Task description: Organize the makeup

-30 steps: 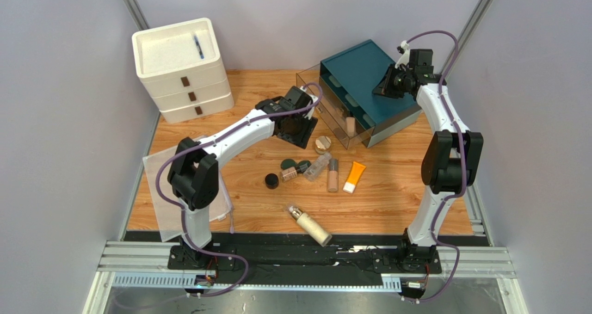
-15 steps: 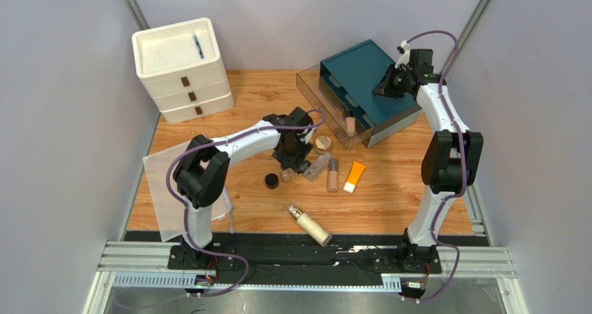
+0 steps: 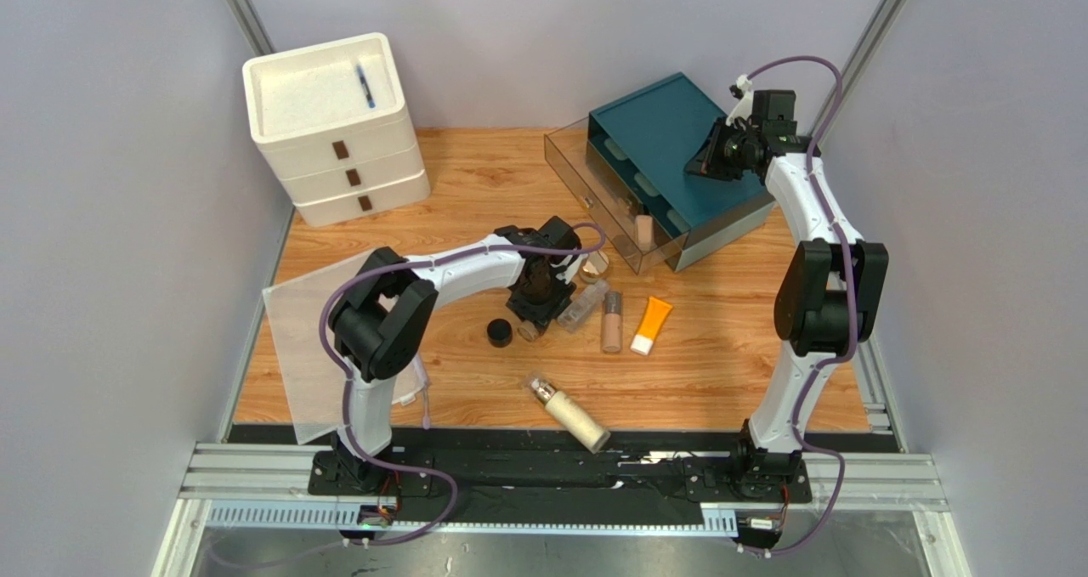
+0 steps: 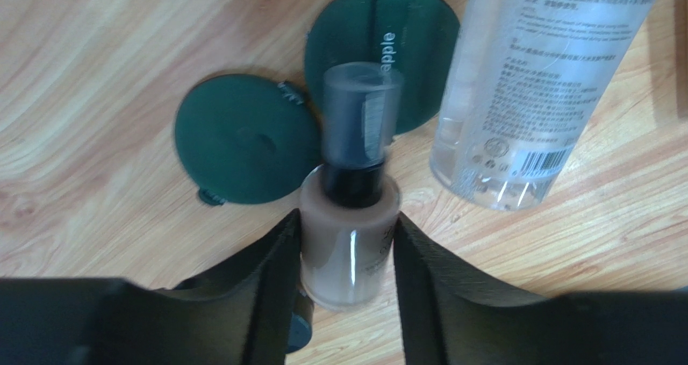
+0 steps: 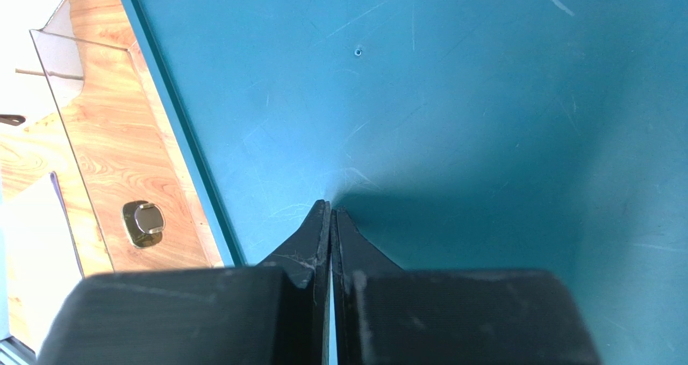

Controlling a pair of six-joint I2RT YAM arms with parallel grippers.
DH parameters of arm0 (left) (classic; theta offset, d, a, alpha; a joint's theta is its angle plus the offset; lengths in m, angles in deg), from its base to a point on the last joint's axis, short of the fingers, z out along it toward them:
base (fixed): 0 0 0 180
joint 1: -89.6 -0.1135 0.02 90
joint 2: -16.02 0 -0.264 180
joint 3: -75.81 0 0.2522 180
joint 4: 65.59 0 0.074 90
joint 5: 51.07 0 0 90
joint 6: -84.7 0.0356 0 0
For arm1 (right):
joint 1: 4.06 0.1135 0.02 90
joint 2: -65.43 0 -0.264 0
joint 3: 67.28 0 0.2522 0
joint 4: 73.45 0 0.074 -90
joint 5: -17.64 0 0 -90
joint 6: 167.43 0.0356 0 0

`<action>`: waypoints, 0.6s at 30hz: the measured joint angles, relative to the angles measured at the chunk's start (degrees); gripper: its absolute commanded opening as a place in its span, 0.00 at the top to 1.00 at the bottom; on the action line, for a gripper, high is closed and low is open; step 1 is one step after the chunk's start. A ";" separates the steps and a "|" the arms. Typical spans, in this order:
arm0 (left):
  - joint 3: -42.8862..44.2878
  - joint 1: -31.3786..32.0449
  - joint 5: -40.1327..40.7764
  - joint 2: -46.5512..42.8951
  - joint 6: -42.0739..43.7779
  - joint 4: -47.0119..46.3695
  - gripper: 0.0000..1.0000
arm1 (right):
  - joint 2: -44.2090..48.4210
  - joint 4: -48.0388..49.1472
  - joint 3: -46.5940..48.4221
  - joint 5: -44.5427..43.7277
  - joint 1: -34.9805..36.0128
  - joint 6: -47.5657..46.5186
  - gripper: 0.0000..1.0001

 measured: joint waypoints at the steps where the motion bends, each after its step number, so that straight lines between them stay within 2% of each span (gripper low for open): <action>1: 0.00 0.28 0.00 0.66 0.02 -0.33 0.59 | 0.00 0.00 0.00 0.00 0.00 -0.02 0.98; 3: 0.15 0.81 0.04 1.31 -0.07 -0.55 0.70 | 0.00 0.00 0.00 0.00 0.00 -0.11 0.98; 4: 0.26 1.05 0.00 1.33 0.04 -0.55 0.83 | 0.00 0.00 0.00 0.02 0.00 -0.15 0.98; 7: 0.39 1.64 0.09 1.42 -0.02 -0.66 1.00 | -0.02 -0.02 0.02 0.02 0.00 -0.17 0.98; 13: -0.15 2.56 1.62 0.63 -0.57 -1.07 1.00 | -0.11 -0.15 0.15 0.07 0.00 -0.17 0.98; 18: 0.13 2.60 4.92 -4.52 -2.40 0.57 1.00 | -0.17 -0.26 0.26 0.07 0.00 -0.17 0.98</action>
